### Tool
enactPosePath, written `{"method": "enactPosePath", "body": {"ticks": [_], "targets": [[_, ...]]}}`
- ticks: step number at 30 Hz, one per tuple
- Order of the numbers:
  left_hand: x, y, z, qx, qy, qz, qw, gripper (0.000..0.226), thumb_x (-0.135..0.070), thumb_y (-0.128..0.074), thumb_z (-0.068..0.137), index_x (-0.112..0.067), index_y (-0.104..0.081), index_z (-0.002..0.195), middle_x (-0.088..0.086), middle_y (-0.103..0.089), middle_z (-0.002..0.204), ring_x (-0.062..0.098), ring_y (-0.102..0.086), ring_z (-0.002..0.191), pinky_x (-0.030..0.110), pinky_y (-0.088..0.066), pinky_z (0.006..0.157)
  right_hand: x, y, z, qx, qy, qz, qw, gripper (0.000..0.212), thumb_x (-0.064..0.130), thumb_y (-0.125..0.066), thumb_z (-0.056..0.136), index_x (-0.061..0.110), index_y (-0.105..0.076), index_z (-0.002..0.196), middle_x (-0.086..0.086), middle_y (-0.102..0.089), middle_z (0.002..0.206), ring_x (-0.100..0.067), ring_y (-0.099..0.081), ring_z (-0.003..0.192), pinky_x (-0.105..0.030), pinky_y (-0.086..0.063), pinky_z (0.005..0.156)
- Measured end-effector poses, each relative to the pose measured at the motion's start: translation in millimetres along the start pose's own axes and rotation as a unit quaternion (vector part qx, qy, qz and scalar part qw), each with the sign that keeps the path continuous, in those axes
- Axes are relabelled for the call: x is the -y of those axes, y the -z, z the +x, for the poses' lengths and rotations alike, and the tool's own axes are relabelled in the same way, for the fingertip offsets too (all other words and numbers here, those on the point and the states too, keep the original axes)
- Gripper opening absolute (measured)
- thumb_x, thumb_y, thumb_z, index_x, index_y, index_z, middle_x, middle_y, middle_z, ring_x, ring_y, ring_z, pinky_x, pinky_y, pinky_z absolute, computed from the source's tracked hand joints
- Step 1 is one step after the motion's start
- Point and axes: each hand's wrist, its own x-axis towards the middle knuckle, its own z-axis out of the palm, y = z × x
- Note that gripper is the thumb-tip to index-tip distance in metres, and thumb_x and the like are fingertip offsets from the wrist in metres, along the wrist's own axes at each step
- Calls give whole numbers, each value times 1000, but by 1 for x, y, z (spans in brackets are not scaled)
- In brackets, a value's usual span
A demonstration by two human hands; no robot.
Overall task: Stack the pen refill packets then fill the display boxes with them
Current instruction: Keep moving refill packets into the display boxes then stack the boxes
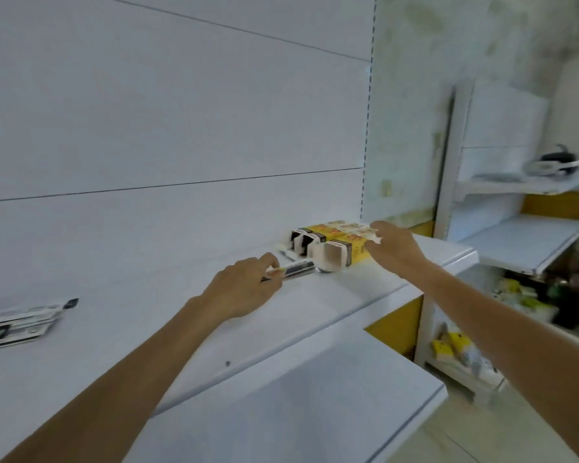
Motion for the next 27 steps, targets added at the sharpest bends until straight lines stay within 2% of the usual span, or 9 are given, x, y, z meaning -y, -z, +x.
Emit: {"method": "enactPosePath", "body": {"ticks": [4,6,9,12,15,17,23,25,27], "targets": [[-78,-49,57,8,-42,-39,998,28,-43,-39,95,-23,-50,111,-1,-55,85,17,-49,73,30,-37,62,-96,51,23,-1,-37,-31,999,50,26,-53,91,14,-41,138,-8,-48,137,-27,-52,116,-33,-43,93],[-112,-71,84,3,-61,-57,997,29,-43,-40,95,-23,-51,112,-2,-55,83,13,-47,68,26,-35,57,-134,72,40,0,-24,-54,998,47,26,-52,90,13,-45,135,-9,-51,134,-22,-57,99,-28,-46,81],[-150,-96,115,-1,-70,-91,993,33,-42,-42,95,-22,-54,119,-3,-59,97,13,-50,79,28,-40,68,-170,92,67,17,-6,-79,997,42,25,-50,89,12,-48,130,-11,-54,128,-13,-55,77,-22,-40,63],[-167,-110,136,28,-71,-109,991,37,-42,-43,95,-23,-53,125,-2,-58,122,14,-53,106,33,-44,88,-184,96,90,60,7,-101,993,51,26,-49,91,18,-37,140,-7,-42,144,-22,-52,113,-27,-41,85],[-164,-110,142,22,-50,-105,993,45,-45,-50,91,-24,-48,131,-7,-51,127,12,-48,118,28,-39,94,-181,83,114,56,52,-29,997,52,24,-52,91,17,-38,141,-5,-41,145,-22,-46,125,-26,-39,94],[-151,-97,144,3,-45,-69,997,45,-41,-51,91,-22,-48,132,-5,-52,124,12,-48,114,21,-36,88,-174,65,127,62,100,5,993,49,22,-55,90,15,-43,137,-4,-47,140,-20,-46,125,-23,-35,96],[-68,-43,126,-90,86,-50,991,28,-43,-50,91,-24,-61,109,-11,-57,92,7,-52,82,18,-38,70,-145,24,161,164,274,-102,942,50,30,-62,86,25,-47,133,6,-45,141,-16,-37,131,-30,-28,107],[-45,-42,116,-87,139,-44,986,12,-36,-48,94,-35,-59,99,-11,-56,90,8,-53,83,19,-38,72,-141,20,175,182,306,-126,926,48,31,-60,87,25,-47,133,6,-46,140,-16,-36,130,-31,-29,106],[-36,-48,111,-72,165,-45,983,15,-30,-44,96,-41,-55,94,-7,-57,94,11,-54,89,21,-38,76,-137,14,189,169,319,-130,923,38,32,-58,88,23,-53,125,3,-52,131,-18,-43,123,-32,-36,100]]}}
